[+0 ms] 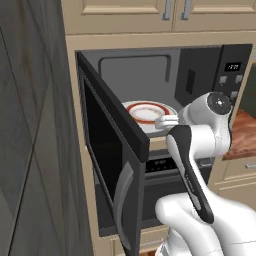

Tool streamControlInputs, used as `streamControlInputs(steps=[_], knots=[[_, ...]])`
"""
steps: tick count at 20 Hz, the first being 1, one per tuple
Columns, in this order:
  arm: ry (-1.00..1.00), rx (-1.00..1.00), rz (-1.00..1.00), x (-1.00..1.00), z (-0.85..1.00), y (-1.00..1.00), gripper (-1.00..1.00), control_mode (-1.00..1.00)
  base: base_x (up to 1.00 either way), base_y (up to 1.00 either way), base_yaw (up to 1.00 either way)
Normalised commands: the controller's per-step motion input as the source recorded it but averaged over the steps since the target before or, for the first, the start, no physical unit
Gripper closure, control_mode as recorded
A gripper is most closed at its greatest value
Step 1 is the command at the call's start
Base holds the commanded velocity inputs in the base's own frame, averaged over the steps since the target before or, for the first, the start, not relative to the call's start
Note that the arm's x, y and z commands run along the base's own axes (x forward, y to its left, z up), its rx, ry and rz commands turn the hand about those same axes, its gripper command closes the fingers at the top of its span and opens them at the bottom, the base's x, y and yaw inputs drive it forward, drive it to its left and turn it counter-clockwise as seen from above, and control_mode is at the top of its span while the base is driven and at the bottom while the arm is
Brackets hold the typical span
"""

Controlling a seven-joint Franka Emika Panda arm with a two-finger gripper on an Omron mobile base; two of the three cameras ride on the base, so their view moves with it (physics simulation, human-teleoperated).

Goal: Retrieve the reheated potato from the microwave, then place the potato, cheese, and condiment on the cutting board.

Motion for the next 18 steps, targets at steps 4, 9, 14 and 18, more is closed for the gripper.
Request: streamControlInputs(steps=[4,9,14,18], knots=[[0.0,0.0,0.0,0.0,0.0,0.0,1.0,1.0,-0.34,0.0,-0.07],[0.0,0.0,0.0,0.0,0.0,0.0,1.0,1.0,0.01,-0.37,-0.02],[0.0,0.0,0.0,0.0,0.0,0.0,1.0,1.0,-0.02,-0.63,0.0],[0.0,0.0,0.0,0.0,0.0,0.0,1.0,1.0,-0.01,-0.76,0.0]])
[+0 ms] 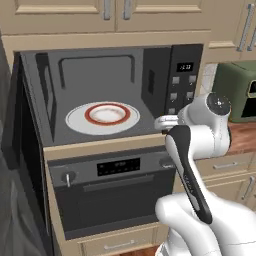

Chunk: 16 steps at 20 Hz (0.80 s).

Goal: Retrieve the reheated potato from the microwave, then place the potato, cheese, and condiment on the cutting board.

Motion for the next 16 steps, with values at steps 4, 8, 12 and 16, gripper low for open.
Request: streamControlInputs(steps=[4,8,12,16], knots=[[0.0,0.0,0.0,0.0,0.0,0.0,1.0,1.0,0.0,-0.77,0.0],[0.0,0.0,0.0,0.0,0.0,0.0,1.0,1.0,0.0,-0.8,0.0],[0.0,0.0,0.0,0.0,0.0,0.0,1.0,1.0,0.01,-0.8,0.0],[0.0,0.0,0.0,0.0,0.0,0.0,1.0,1.0,0.07,-0.81,0.0]])
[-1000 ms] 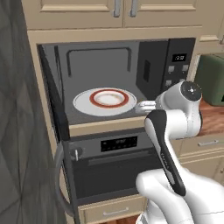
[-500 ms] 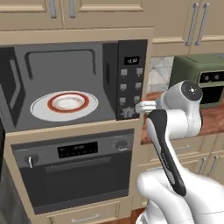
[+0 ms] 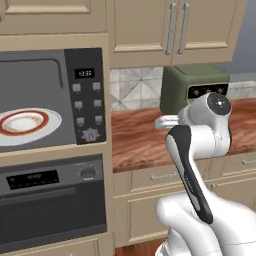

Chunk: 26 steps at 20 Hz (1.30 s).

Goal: Retrieve the reheated potato from the microwave, then place the potato, cheese, and condiment on the cutting board.

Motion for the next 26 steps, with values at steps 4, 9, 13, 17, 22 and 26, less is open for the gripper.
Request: streamControlInputs(steps=[4,9,13,17,22,26], knots=[[0.0,0.0,0.0,0.0,0.0,0.0,1.0,1.0,0.09,-0.81,0.0],[0.0,0.0,0.0,0.0,0.0,0.0,1.0,1.0,0.09,-0.8,0.0],[0.0,0.0,0.0,0.0,0.0,0.0,1.0,1.0,0.1,-0.79,0.0],[0.0,0.0,0.0,0.0,0.0,0.0,1.0,1.0,0.12,-0.78,0.0],[0.0,0.0,0.0,0.0,0.0,0.0,1.0,1.0,0.14,-0.77,0.0],[0.0,0.0,0.0,0.0,0.0,0.0,1.0,1.0,0.18,-0.77,0.0]])
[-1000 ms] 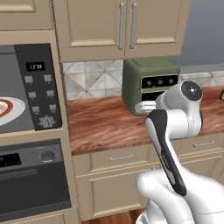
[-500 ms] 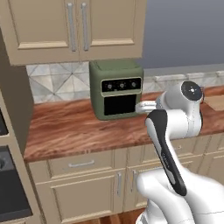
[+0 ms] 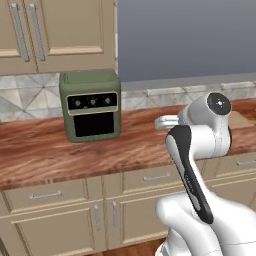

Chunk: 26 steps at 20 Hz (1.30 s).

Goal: Retrieve the reheated potato from the microwave, then place the potato, cheese, and condiment on the cutting board.

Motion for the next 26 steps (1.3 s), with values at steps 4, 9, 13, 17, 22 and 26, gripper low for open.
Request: streamControlInputs(steps=[4,9,13,17,22,26], knots=[[0.0,0.0,0.0,0.0,0.0,0.0,1.0,1.0,0.18,-0.78,0.0],[0.0,0.0,0.0,0.0,0.0,0.0,1.0,1.0,0.22,-0.76,0.0],[0.0,0.0,0.0,0.0,0.0,0.0,1.0,1.0,0.29,-0.73,0.0],[0.0,0.0,0.0,0.0,0.0,0.0,1.0,1.0,0.4,-0.66,0.0],[0.0,0.0,0.0,0.0,0.0,0.0,1.0,1.0,0.43,-0.64,0.0],[0.0,0.0,0.0,0.0,0.0,0.0,1.0,1.0,0.42,-0.63,0.0]])
